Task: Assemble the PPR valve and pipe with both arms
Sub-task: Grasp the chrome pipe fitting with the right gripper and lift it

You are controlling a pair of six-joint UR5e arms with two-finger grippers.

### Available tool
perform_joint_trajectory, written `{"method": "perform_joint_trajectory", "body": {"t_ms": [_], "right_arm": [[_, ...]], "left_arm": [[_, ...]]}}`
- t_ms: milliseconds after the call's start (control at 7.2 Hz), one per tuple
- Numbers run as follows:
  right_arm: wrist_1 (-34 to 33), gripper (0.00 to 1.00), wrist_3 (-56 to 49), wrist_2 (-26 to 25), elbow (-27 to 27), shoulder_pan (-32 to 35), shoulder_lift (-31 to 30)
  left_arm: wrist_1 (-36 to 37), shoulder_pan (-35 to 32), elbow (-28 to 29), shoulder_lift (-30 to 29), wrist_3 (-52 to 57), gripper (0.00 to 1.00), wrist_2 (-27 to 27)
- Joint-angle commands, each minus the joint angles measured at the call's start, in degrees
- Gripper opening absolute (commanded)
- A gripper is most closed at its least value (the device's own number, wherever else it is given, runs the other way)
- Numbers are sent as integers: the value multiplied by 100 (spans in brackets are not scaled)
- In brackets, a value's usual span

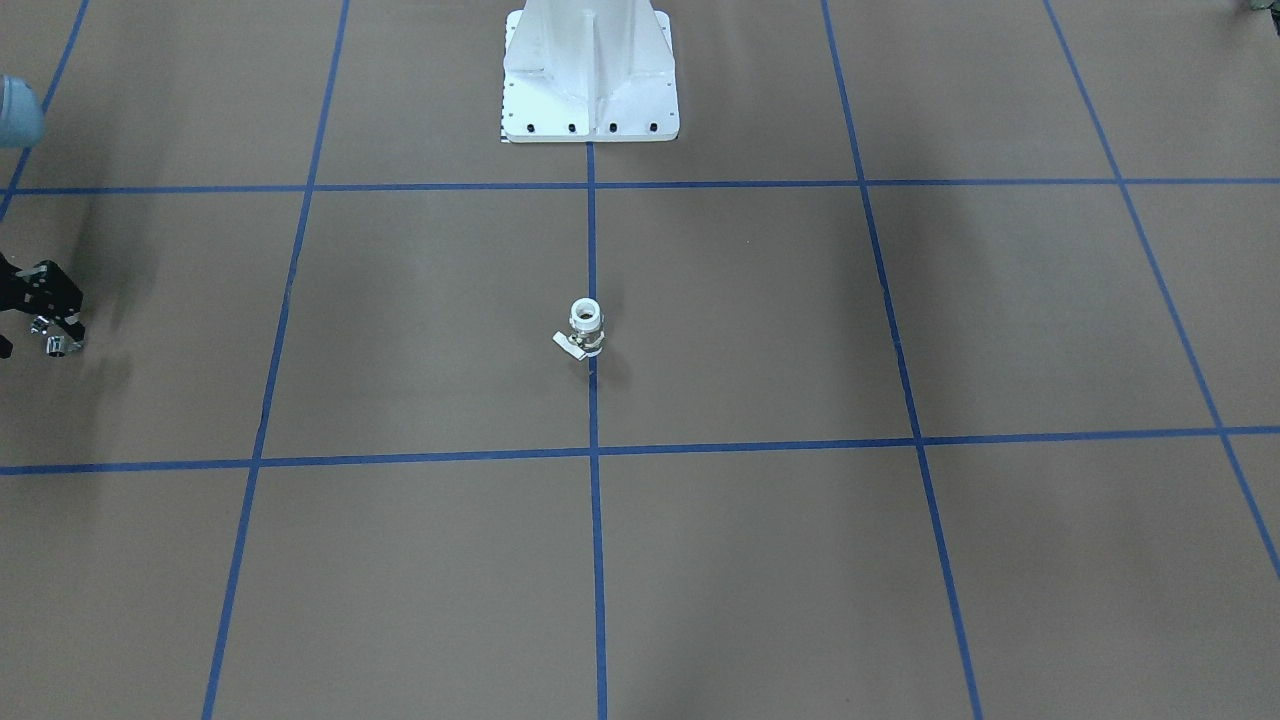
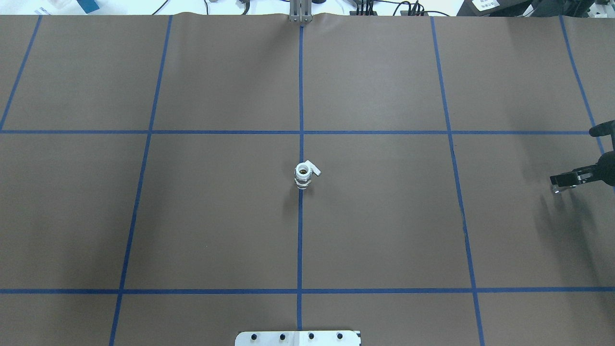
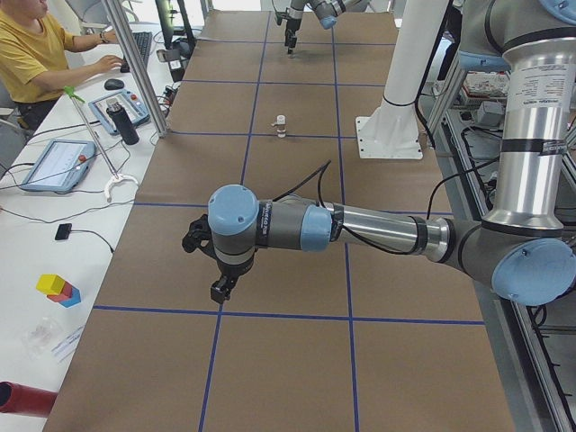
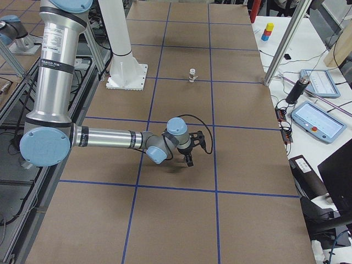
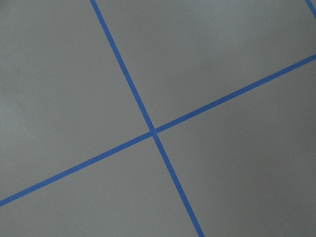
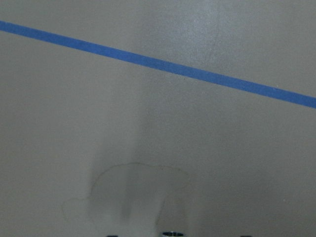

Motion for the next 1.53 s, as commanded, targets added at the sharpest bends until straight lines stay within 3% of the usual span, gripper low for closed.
{"method": "perform_joint_trajectory", "body": {"t_ms": [0, 278, 556, 694, 1250, 1389], "right_arm": [[1, 84, 0, 9, 22, -15, -56], [123, 82, 9, 27, 31, -24, -127], [150, 24, 132, 44, 40, -76, -118], [141, 0, 132, 97, 101, -76, -109], [28, 0, 141, 106, 320, -76, 66], [-382, 0, 150, 71, 312, -76, 415]], "left_arm": [[0, 1, 6, -3, -1, 100, -9], [0, 1, 6, -3, -1, 100, 0], [0, 1, 6, -3, -1, 100, 0], [0, 1, 6, -3, -1, 100, 0], [0, 1, 15, -3, -1, 100, 0], [52, 1, 6, -3, -62, 100, 0]]}}
